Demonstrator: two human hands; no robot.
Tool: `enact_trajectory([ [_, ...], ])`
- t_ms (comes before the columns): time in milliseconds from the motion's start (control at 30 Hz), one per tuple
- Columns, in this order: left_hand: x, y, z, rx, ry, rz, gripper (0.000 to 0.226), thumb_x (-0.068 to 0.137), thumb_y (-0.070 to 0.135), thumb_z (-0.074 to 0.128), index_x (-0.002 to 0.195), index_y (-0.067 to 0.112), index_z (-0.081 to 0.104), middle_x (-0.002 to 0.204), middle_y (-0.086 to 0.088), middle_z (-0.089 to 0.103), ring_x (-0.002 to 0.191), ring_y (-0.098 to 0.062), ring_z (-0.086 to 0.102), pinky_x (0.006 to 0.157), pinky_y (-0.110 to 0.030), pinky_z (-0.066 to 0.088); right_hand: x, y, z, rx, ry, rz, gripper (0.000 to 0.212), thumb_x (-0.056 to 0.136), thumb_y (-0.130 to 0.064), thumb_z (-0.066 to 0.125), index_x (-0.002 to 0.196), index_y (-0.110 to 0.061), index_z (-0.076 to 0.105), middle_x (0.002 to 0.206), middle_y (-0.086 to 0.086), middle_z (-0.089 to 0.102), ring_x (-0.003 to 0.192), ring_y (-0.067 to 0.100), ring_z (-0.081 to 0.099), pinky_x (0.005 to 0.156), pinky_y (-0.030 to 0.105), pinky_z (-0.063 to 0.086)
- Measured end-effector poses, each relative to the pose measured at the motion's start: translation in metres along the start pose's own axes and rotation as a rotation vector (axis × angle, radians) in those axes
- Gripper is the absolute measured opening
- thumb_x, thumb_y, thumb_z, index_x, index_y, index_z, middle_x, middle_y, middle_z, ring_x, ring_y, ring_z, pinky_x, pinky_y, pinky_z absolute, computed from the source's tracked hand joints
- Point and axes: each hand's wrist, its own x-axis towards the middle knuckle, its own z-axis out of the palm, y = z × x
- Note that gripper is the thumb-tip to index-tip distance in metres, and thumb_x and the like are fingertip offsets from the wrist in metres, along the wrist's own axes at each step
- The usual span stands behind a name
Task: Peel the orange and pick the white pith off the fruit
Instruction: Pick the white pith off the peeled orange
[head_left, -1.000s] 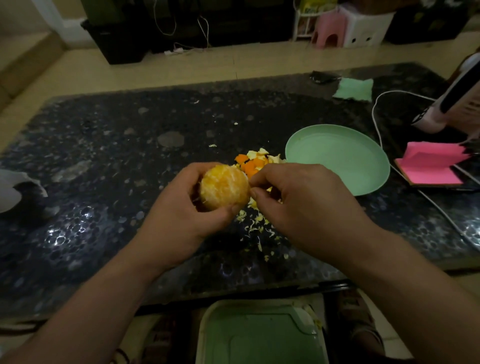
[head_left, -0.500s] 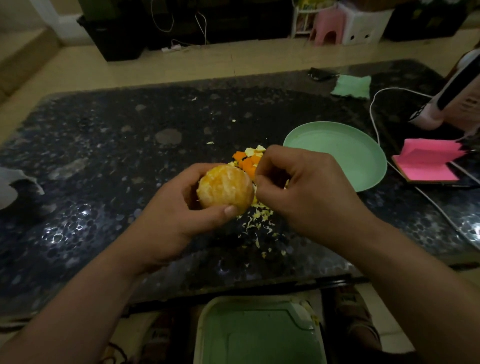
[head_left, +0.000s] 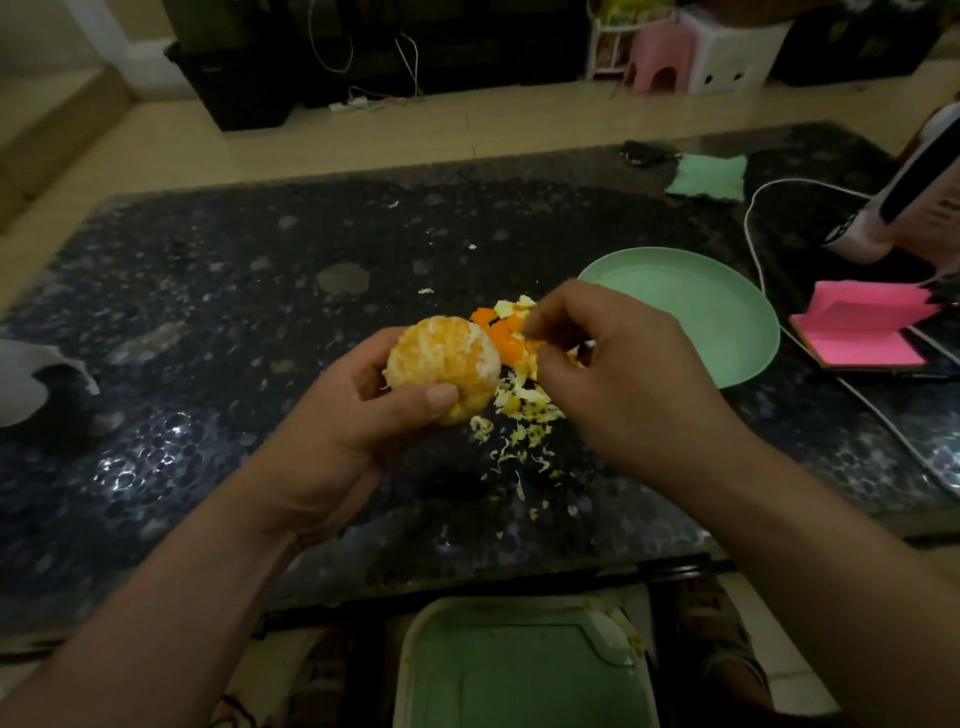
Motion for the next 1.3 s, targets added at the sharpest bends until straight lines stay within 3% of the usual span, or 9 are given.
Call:
enact_trajectory([
  [67, 0.000, -0.001, -0.001, 0.032, 0.025, -0.004, 0.056, 0.078, 0.009, 0.073, 0.133, 0.007, 0.064, 0.117, -0.012, 0.075, 0.105, -0.024, 0.074, 0.081, -0.028, 0.061, -0.001, -0.006, -0.001, 0.066, -0.030, -0.015, 0.010, 0.097, -0.023, 0.070, 0.102, -0.031, 0.068, 0.095, -0.014, 0.070, 0.091, 0.006, 0.066, 0.078, 0.036, 0.057],
  [233, 0.001, -0.002, -0.003, 0.167, 0.022, -0.018, 0.057, 0.078, 0.015, 0.079, 0.134, 0.013, 0.065, 0.124, -0.011, 0.074, 0.115, -0.028, 0.072, 0.094, -0.034, 0.060, -0.006, -0.012, 0.000, 0.071, -0.067, -0.107, 0.004, 0.095, -0.035, 0.075, 0.098, -0.033, 0.076, 0.093, -0.014, 0.070, 0.088, 0.005, 0.067, 0.077, 0.035, 0.057],
  [433, 0.000, 0.000, 0.003, 0.297, 0.054, -0.006, 0.055, 0.077, 0.016, 0.089, 0.127, 0.017, 0.066, 0.111, -0.003, 0.077, 0.103, -0.019, 0.074, 0.081, -0.023, 0.059, -0.007, -0.009, 0.000, -0.121, -0.053, -0.188, 0.008, 0.097, -0.036, 0.072, 0.099, -0.030, 0.077, 0.092, -0.013, 0.069, 0.085, 0.007, 0.063, 0.075, 0.040, 0.055],
  [600, -0.001, -0.002, 0.004, 0.460, 0.064, 0.030, 0.057, 0.071, 0.022, 0.092, 0.123, 0.024, 0.068, 0.111, 0.000, 0.076, 0.100, -0.017, 0.075, 0.081, -0.027, 0.061, -0.009, -0.012, 0.003, -0.316, -0.047, -0.289, 0.022, 0.096, -0.036, 0.057, 0.091, -0.024, 0.075, 0.089, -0.007, 0.067, 0.081, 0.016, 0.063, 0.067, 0.042, 0.053],
  [733, -0.001, -0.004, 0.006, 0.471, 0.062, 0.053, 0.058, 0.070, 0.018, 0.092, 0.124, 0.020, 0.068, 0.109, -0.004, 0.076, 0.094, -0.016, 0.074, 0.079, -0.026, 0.061, -0.009, -0.013, 0.006, -0.376, -0.009, -0.320, 0.013, 0.093, -0.029, 0.061, 0.083, -0.022, 0.067, 0.084, -0.005, 0.060, 0.075, 0.018, 0.057, 0.059, 0.040, 0.049],
  [867, -0.001, -0.002, 0.002, 0.441, 0.012, 0.050, 0.063, 0.067, 0.030, 0.089, 0.126, 0.021, 0.068, 0.111, -0.003, 0.075, 0.099, -0.018, 0.074, 0.080, -0.027, 0.060, -0.008, -0.012, 0.007, -0.311, 0.025, -0.297, 0.010, 0.090, -0.027, 0.068, 0.082, -0.025, 0.062, 0.083, -0.009, 0.057, 0.075, 0.013, 0.052, 0.060, 0.039, 0.047],
  [967, -0.001, 0.000, -0.001, 0.355, -0.029, 0.028, 0.067, 0.067, 0.034, 0.086, 0.129, 0.018, 0.067, 0.115, -0.008, 0.075, 0.106, -0.025, 0.073, 0.085, -0.030, 0.060, -0.006, -0.007, 0.005, -0.124, 0.022, -0.203, 0.010, 0.092, -0.025, 0.070, 0.083, -0.025, 0.065, 0.082, -0.009, 0.060, 0.076, 0.010, 0.057, 0.065, 0.037, 0.050],
  [1100, -0.001, 0.000, -0.005, 0.332, -0.038, 0.034, 0.066, 0.069, 0.033, 0.086, 0.130, 0.016, 0.067, 0.118, -0.009, 0.074, 0.111, -0.029, 0.072, 0.088, -0.033, 0.060, -0.005, -0.008, -0.004, 0.030, -0.074, -0.111, 0.006, 0.096, -0.026, 0.069, 0.092, -0.030, 0.072, 0.085, -0.013, 0.065, 0.077, 0.007, 0.061, 0.064, 0.018, 0.044],
  [1300, -0.002, 0.001, -0.007, 0.336, -0.041, 0.031, 0.068, 0.069, 0.033, 0.086, 0.133, 0.016, 0.066, 0.120, -0.011, 0.073, 0.113, -0.032, 0.071, 0.097, -0.041, 0.061, -0.007, -0.011, -0.006, 0.019, -0.125, -0.146, 0.002, 0.094, -0.031, 0.073, 0.096, -0.031, 0.074, 0.088, -0.014, 0.066, 0.081, 0.005, 0.062, 0.066, 0.015, 0.045],
])
